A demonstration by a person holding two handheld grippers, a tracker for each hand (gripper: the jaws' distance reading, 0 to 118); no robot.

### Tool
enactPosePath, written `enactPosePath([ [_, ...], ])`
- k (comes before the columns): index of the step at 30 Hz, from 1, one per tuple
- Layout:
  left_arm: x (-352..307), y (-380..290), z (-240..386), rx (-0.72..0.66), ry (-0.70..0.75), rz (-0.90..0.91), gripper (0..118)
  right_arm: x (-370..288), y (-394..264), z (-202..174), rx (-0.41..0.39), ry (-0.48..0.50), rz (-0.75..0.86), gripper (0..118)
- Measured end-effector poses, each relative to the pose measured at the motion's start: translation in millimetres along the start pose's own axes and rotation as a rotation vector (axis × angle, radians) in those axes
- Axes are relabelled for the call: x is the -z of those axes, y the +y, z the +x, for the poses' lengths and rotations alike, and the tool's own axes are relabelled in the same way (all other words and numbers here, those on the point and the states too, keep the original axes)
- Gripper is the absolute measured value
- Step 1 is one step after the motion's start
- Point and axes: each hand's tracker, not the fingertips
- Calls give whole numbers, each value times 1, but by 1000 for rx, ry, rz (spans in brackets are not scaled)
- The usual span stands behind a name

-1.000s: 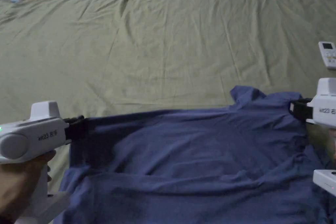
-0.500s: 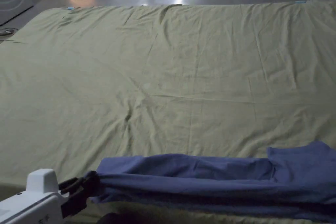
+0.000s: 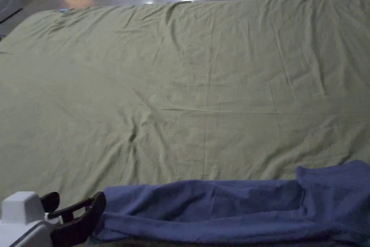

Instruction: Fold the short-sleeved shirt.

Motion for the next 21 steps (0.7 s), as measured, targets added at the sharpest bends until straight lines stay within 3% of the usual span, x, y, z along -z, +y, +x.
enactPosePath([
  [5,-28,50,39,198,-1,144,99,-27,53,-26,-65,-2,147,83],
  [9,-38,37,77,129,4,211,98,-34,70,-58,-72,99,286,83],
  [14,-56,23,98,111,24,228,92,-57,53,-78,-84,118,314,82],
  [16,-75,21,97,94,0,267,91,-69,46,-85,-142,181,336,73],
  [18,-93,22,99,101,-39,297,78,-80,39,-95,-181,154,340,41],
  [19,-101,23,99,123,-67,317,61,-84,37,-98,-203,142,345,22],
  [21,-113,23,104,157,-3,339,33,-90,31,-107,-218,125,352,21],
])
